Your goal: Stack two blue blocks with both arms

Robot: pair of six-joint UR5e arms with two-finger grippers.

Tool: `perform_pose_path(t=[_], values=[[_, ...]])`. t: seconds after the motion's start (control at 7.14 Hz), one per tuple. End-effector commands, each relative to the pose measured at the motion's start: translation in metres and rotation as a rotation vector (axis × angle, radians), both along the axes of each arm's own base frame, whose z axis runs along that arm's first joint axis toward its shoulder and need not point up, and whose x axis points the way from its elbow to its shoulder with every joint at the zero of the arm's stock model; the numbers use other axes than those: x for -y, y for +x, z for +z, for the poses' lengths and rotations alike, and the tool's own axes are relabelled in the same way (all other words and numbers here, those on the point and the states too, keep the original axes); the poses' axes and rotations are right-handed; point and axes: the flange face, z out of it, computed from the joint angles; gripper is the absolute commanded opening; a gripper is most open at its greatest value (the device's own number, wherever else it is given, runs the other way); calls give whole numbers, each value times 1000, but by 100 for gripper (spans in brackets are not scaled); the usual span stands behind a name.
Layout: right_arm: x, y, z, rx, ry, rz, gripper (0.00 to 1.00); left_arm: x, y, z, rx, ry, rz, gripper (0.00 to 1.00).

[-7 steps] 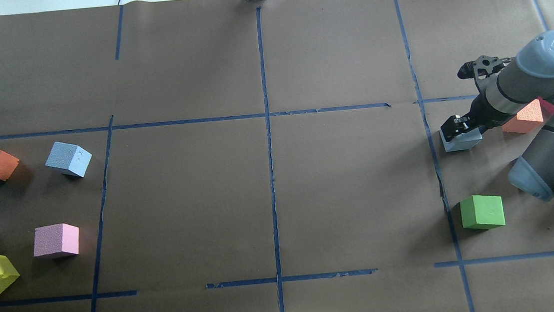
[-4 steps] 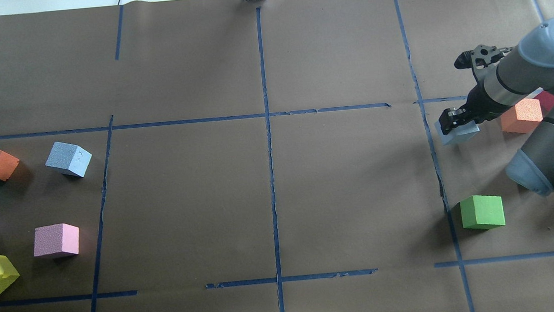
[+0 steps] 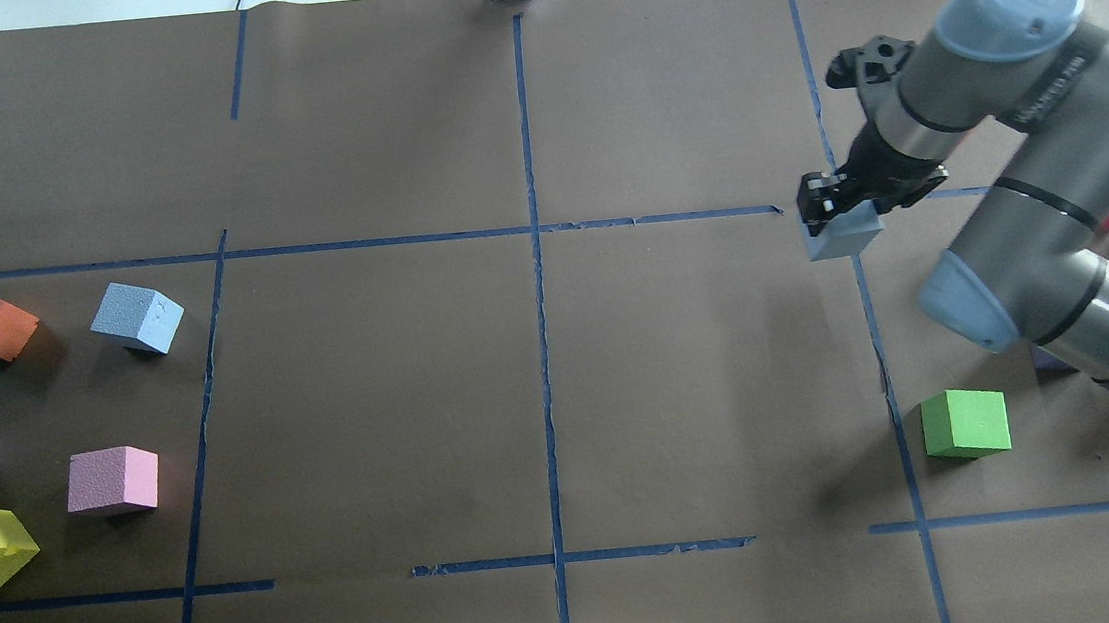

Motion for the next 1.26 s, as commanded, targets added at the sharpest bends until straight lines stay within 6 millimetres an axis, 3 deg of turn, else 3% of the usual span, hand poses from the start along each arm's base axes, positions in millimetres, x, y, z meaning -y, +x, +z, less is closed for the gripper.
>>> perform_pose_path(t=[0.0, 0.14, 0.28, 0.42, 0.7, 0.84, 0.98, 1.12], values=[[-22, -116, -93, -10, -66, 86, 0, 0, 0, -1, 0, 1, 0, 100], [-14, -161, -114, -40, -78, 132, 0, 0, 0, -1, 0, 1, 0, 100], [-9, -188, -99, -3, -81, 157, 0, 0, 0, -1, 0, 2, 0, 100], [-4, -200, -86, -8, -93, 166, 0, 0, 0, -1, 0, 2, 1, 100], [-12, -208, -78, -21, -99, 152, 3, 0, 0, -1, 0, 3, 1, 100], [-13, -209, -77, -24, -96, 147, 12, 0, 0, -1, 0, 3, 1, 100], [-13, -209, -76, -26, -93, 143, 31, 0, 0, -2, 0, 5, 1, 100], [-14, -209, -72, -29, -89, 137, 95, 0, 0, -4, 2, 8, 1, 100]])
